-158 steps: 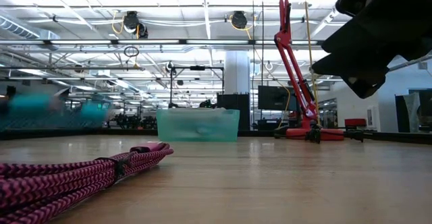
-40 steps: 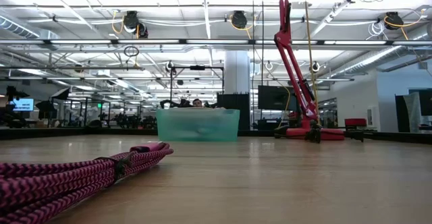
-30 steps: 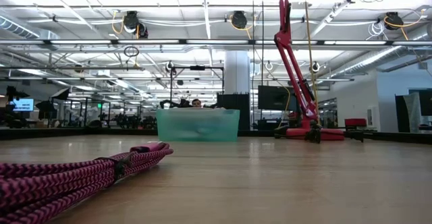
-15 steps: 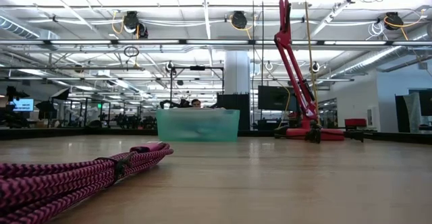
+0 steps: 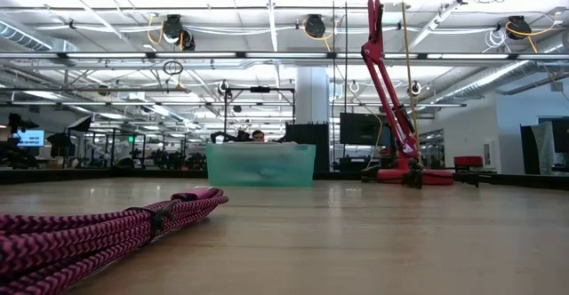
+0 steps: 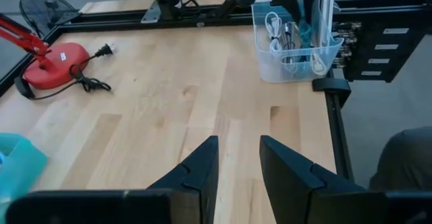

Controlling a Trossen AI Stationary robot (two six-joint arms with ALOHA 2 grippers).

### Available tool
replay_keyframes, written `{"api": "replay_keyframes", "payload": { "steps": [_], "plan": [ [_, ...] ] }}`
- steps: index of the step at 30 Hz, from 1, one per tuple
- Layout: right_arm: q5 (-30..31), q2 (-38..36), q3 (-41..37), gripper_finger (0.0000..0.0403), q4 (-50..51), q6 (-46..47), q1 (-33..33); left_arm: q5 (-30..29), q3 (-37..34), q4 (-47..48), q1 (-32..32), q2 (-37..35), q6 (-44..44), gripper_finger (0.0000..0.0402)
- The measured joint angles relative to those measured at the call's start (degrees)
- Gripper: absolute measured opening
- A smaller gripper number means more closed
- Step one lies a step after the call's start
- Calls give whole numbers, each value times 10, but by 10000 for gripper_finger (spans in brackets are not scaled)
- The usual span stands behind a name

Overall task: Pick & Place USB Port
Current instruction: Put the blue USB cable into the transparent bin

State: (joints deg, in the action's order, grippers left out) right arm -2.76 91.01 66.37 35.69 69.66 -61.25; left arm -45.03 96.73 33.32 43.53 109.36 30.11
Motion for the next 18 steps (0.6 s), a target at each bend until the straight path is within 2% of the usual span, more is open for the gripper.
{"api": "replay_keyframes", "payload": {
  "steps": [12,18],
  "plan": [
    [-16,5,0,13,98,131,-37,0,0,0,4,0,0,113],
    [-18,5,0,13,113,148,-49,1,0,0,4,0,1,113]
  ]
}}
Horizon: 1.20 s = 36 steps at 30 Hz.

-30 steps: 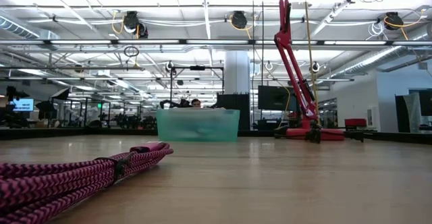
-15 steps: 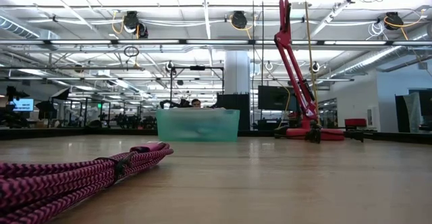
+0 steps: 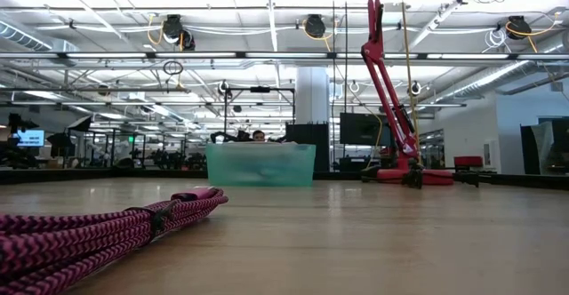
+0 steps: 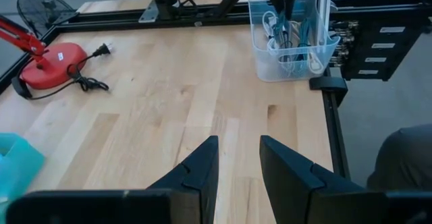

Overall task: Pick & Place USB Port
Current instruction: Put the blue USB cable into the transparent bin, then put the pink USB cable into the transparent bin

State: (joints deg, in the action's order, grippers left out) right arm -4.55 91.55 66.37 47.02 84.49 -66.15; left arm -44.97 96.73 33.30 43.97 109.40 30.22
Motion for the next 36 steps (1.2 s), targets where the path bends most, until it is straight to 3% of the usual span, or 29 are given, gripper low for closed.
{"api": "replay_keyframes", "payload": {
  "steps": [10,15,29,36],
  "plan": [
    [0,0,0,24,81,0,0,0,0,0,0,0,1,113],
    [6,0,0,28,68,0,0,1,0,0,0,0,1,113],
    [33,0,0,151,67,3,1,1,0,0,0,0,2,113],
    [32,-3,-1,178,0,-32,21,1,0,0,0,0,3,113]
  ]
}}
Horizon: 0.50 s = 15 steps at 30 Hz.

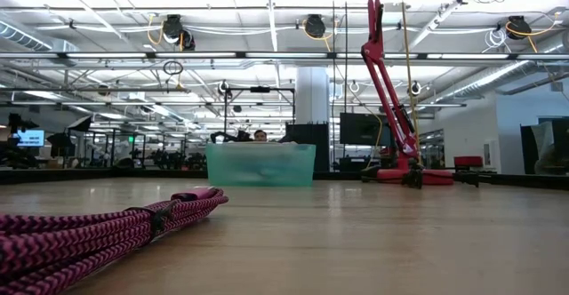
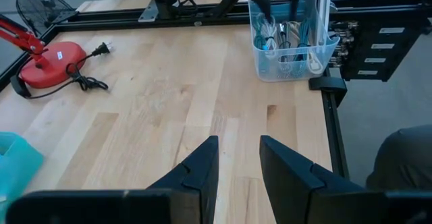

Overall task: Pick & Place USB Port
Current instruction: Put the pink USB cable into the transparent bin

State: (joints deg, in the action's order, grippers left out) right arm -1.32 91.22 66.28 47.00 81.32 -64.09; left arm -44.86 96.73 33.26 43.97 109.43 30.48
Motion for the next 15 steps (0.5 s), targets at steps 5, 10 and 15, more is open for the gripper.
{"api": "replay_keyframes", "payload": {
  "steps": [5,10,15],
  "plan": [
    [17,-21,0,179,-139,-91,22,0,0,0,0,0,-1,113],
    [49,-30,0,168,-318,-257,59,12,0,1,0,0,8,113],
    [79,-30,0,160,-450,-421,100,58,0,61,-10,1,136,113]
  ]
}}
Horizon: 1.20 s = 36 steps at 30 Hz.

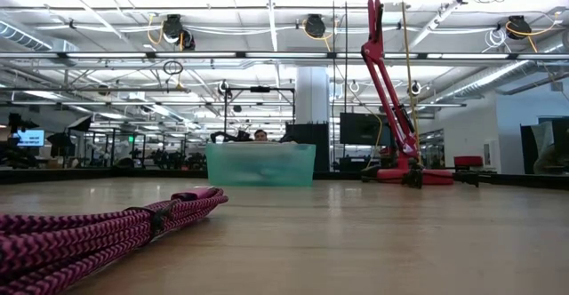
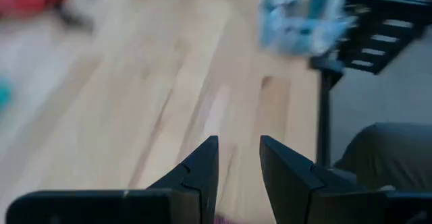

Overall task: Pick & Place USB Port
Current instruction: Put the pink USB cable into the transparent bin

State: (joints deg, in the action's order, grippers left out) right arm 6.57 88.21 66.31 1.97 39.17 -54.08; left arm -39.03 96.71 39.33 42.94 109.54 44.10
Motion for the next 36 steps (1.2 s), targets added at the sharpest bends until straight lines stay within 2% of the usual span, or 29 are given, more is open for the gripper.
{"api": "replay_keyframes", "payload": {
  "steps": [4,6,8,10,13,18,21,25,28,32,34,36],
  "plan": [
    [47,0,0,156,-20,-70,26,16,-5,88,-15,8,164,113],
    [80,0,0,156,-6,-69,38,27,-20,122,-21,16,223,113],
    [96,0,0,155,28,-37,51,60,-38,118,-37,24,265,113],
    [118,1,0,155,67,-7,62,142,-54,89,-57,28,281,113],
    [190,1,0,155,126,22,73,297,-65,40,-85,51,266,113],
    [297,1,-17,155,170,61,83,456,-64,-63,-95,67,294,113],
    [279,1,-30,155,167,75,91,514,-64,-75,-95,68,340,113],
    [278,1,-43,155,167,83,92,533,-64,-81,-94,65,375,113],
    [278,1,-49,155,166,84,92,512,-64,-123,-90,71,356,114],
    [277,1,-54,155,162,83,90,377,-64,-191,-74,74,198,113],
    [277,1,-59,155,163,82,90,320,-66,-189,-56,73,209,113],
    [276,1,-63,155,163,82,90,303,-74,-192,-37,76,251,113]
  ]
}}
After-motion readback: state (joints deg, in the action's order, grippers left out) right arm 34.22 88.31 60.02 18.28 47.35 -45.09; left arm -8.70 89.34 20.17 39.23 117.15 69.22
